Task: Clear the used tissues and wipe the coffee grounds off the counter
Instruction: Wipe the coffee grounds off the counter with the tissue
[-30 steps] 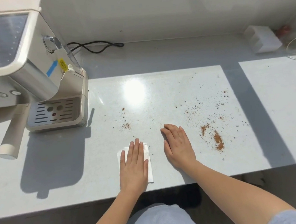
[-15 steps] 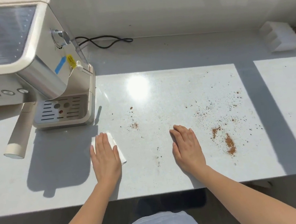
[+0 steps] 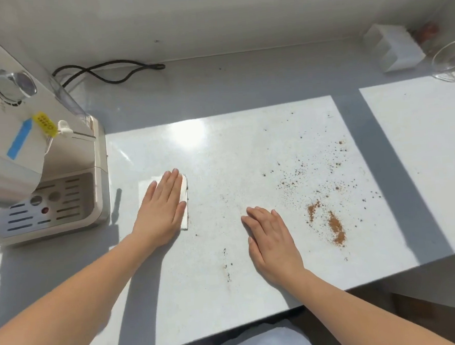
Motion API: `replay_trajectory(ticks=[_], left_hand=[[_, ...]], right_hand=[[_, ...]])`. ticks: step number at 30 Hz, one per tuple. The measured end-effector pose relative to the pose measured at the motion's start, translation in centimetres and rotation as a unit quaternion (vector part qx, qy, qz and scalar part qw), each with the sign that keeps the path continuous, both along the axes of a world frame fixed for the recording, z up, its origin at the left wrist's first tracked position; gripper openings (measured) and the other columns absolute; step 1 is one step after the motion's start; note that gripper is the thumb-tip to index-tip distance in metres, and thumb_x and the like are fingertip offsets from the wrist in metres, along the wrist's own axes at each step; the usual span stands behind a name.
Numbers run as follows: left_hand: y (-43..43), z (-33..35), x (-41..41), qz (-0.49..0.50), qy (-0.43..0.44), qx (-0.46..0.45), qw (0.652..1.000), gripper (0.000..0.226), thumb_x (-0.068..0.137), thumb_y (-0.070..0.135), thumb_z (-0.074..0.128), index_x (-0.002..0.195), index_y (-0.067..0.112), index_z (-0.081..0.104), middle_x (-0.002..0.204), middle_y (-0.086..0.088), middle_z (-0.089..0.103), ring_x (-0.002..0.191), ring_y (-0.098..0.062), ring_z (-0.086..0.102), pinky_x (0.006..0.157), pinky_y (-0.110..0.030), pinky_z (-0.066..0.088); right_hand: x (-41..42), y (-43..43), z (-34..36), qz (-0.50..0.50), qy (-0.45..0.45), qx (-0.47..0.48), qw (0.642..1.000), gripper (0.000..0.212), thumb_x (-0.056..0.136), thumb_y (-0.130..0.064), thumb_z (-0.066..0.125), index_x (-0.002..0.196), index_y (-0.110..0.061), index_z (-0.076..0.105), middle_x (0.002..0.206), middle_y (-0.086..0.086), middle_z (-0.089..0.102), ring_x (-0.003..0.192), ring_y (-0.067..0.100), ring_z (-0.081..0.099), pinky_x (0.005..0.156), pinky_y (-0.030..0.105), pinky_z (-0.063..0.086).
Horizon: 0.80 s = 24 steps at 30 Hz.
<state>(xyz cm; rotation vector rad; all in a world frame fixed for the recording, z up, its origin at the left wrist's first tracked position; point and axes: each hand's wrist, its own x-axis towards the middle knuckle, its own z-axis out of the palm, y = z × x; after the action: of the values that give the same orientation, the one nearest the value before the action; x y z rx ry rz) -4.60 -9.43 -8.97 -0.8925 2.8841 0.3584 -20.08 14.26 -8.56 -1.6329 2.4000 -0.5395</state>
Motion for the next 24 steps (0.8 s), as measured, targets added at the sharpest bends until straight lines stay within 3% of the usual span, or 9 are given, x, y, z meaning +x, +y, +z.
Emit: replay_trajectory(ticks=[2,5,9,13,17,24], left_hand=[[0.6,0.1,-0.4,-0.089,-0.014,-0.010,0.996,0.062,0.095,0.043,0.003,0.150,0.015,-0.007,0.160,0.001,-0.010,0.146,-0.013,-0.014,0.118,-0.032,-0.011],[2.3,0.2,-0.4,-0.192,-0.002,-0.011,0.981,0.060,0.098,0.040,0.015,0.151,0.013,0.008,0.160,0.000,0.002,0.148,-0.018,-0.001,0.119,-0.036,-0.002],[4.9,0.2,0.3,-0.220,0.008,-0.012,0.976,0.059,0.099,0.038,0.022,0.151,0.013,0.014,0.160,0.000,0.007,0.148,-0.019,0.004,0.118,-0.037,0.002],[9.2,0.0,1.9,-0.122,0.011,-0.005,0.992,0.059,0.099,0.038,0.017,0.152,0.015,0.006,0.161,0.000,0.004,0.148,-0.014,-0.002,0.118,-0.037,0.001],[15.0,-0.1,2.1,0.056,0.027,0.010,0.998,0.059,0.098,0.038,0.013,0.151,0.015,0.001,0.160,0.002,-0.004,0.147,-0.012,-0.008,0.118,-0.037,-0.002],[22.6,0.4,-1.9,0.264,0.023,-0.002,0.964,0.062,0.091,0.038,0.000,0.147,0.011,-0.004,0.158,-0.003,-0.008,0.147,-0.019,-0.004,0.119,-0.039,-0.002]], right_hand=[[-0.1,0.0,0.0,0.003,0.001,0.000,1.000,0.041,0.092,-0.019,0.048,0.133,-0.015,0.050,0.144,0.001,0.045,0.137,0.017,0.032,0.117,0.042,0.017],[-0.2,-0.1,0.1,0.006,0.003,0.007,1.000,0.041,0.093,-0.021,0.044,0.134,-0.015,0.049,0.145,0.002,0.045,0.137,0.017,0.033,0.117,0.043,0.018],[-0.1,-0.1,0.3,-0.001,0.002,0.028,1.000,0.041,0.096,-0.024,0.038,0.136,-0.017,0.045,0.146,0.000,0.043,0.138,0.017,0.032,0.118,0.041,0.015],[0.2,0.0,0.3,0.001,-0.013,0.055,0.998,0.049,0.099,-0.030,0.031,0.146,-0.020,0.030,0.157,-0.004,0.026,0.144,0.013,0.023,0.120,0.040,0.005],[0.0,0.2,0.3,0.004,-0.031,0.046,0.998,0.056,0.100,-0.033,0.026,0.153,-0.027,0.011,0.162,-0.011,0.001,0.147,0.005,0.004,0.120,0.038,-0.007],[-6.2,3.0,2.7,0.003,-0.067,-0.026,0.997,0.055,0.099,-0.034,0.023,0.152,-0.020,0.018,0.160,-0.005,0.012,0.148,0.010,0.006,0.120,0.037,-0.007]])
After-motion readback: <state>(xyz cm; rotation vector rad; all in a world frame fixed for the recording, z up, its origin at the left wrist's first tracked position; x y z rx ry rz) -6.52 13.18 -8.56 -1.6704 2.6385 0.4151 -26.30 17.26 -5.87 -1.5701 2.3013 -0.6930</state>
